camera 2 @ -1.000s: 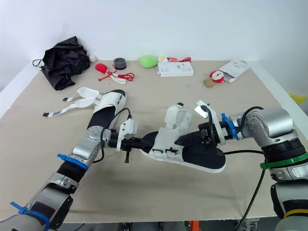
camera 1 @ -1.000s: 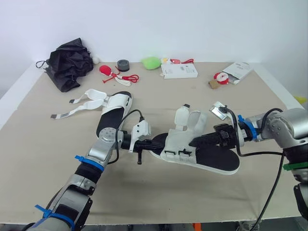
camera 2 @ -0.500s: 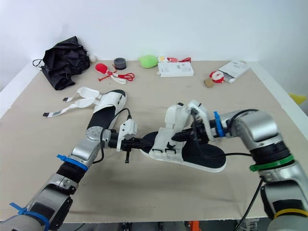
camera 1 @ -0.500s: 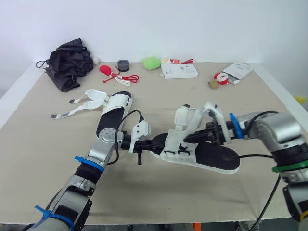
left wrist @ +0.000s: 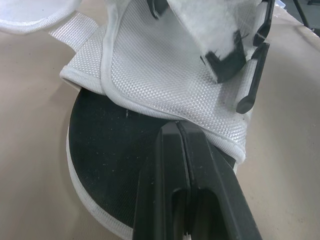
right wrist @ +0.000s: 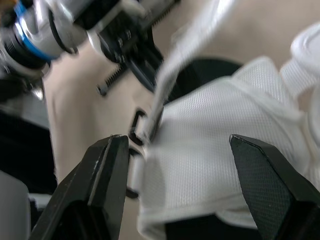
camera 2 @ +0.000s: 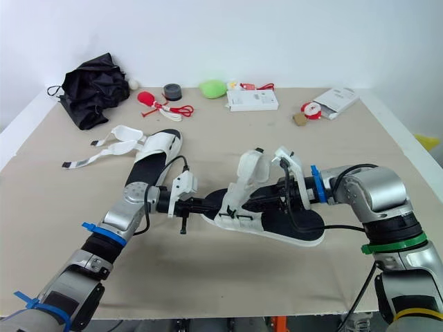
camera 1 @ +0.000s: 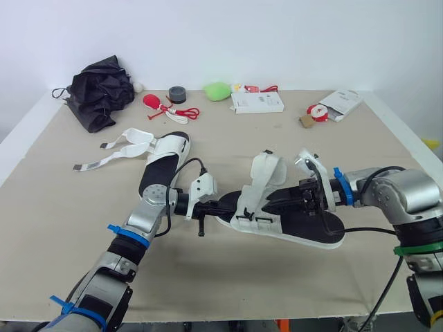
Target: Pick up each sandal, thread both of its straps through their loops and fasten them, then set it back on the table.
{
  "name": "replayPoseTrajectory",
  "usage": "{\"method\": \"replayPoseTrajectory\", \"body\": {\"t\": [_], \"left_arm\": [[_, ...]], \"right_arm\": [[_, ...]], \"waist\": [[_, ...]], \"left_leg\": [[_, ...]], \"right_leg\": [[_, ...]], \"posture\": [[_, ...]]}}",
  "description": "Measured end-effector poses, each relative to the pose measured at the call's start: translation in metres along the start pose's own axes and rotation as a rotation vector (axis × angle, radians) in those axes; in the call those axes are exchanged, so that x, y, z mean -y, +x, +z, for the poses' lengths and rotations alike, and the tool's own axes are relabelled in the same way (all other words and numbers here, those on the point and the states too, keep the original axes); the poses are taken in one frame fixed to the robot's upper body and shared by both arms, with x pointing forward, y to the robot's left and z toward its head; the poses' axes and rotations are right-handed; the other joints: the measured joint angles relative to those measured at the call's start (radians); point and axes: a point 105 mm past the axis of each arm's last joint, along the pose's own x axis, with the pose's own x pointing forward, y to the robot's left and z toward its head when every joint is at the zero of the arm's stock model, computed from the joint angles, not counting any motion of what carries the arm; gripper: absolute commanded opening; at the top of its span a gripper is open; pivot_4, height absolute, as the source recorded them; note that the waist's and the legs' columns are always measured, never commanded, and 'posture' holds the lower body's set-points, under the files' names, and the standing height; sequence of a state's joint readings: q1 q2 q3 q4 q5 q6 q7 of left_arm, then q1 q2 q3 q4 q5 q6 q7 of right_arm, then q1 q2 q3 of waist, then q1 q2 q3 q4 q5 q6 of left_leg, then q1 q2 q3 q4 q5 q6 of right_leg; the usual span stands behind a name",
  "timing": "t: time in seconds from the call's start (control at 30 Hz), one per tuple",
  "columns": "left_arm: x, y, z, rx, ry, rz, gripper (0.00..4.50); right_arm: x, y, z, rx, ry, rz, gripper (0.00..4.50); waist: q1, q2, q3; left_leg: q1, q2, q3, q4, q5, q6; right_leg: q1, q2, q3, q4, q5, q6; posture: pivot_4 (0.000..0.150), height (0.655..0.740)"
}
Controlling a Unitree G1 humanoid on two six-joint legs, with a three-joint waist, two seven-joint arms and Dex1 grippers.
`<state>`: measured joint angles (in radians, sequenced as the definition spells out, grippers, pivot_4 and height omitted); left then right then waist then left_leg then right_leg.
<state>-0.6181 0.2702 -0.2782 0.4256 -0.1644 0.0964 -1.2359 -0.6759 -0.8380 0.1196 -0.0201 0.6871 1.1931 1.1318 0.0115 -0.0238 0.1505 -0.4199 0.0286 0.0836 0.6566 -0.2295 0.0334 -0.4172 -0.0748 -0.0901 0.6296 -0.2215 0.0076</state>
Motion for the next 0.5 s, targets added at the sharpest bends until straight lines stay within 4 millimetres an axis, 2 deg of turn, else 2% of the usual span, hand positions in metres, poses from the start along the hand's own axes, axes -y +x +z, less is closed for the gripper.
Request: {"method": "replayPoseTrajectory", "body": {"t": [0.17, 0.3, 0.5], "left_arm": [[0.000, 0.000, 0.000, 0.000, -0.002, 0.001, 0.00], [0.000, 0.000, -0.002, -0.001, -0.007, 0.004, 0.00], [0.000, 0.000, -0.003, -0.001, -0.010, 0.007, 0.00]], "right_arm": [[-0.005, 0.015, -0.006, 0.049, 0.054, -0.016, 3.52], [-0.006, 0.032, -0.015, 0.075, 0.101, -0.108, 3.52], [-0.015, 0.040, -0.015, 0.138, 0.142, -0.148, 3.52]], "waist": [[0.000, 0.000, 0.000], [0.000, 0.000, -0.001], [-0.001, 0.000, -0.003]], "left_leg": [[0.000, 0.000, 0.000, 0.000, 0.000, 0.000], [0.000, 0.000, 0.000, 0.000, 0.000, 0.000], [0.001, 0.000, 0.000, 0.001, 0.000, 0.000]], "right_leg": [[0.000, 0.000, 0.000, 0.001, 0.000, 0.000], [0.000, 0.000, 0.000, 0.001, 0.001, 0.000], [0.000, 0.000, 0.000, 0.001, 0.001, 0.000]], "posture": [[0.150, 0.7400], [0.150, 0.7400], [0.150, 0.7400]]}}
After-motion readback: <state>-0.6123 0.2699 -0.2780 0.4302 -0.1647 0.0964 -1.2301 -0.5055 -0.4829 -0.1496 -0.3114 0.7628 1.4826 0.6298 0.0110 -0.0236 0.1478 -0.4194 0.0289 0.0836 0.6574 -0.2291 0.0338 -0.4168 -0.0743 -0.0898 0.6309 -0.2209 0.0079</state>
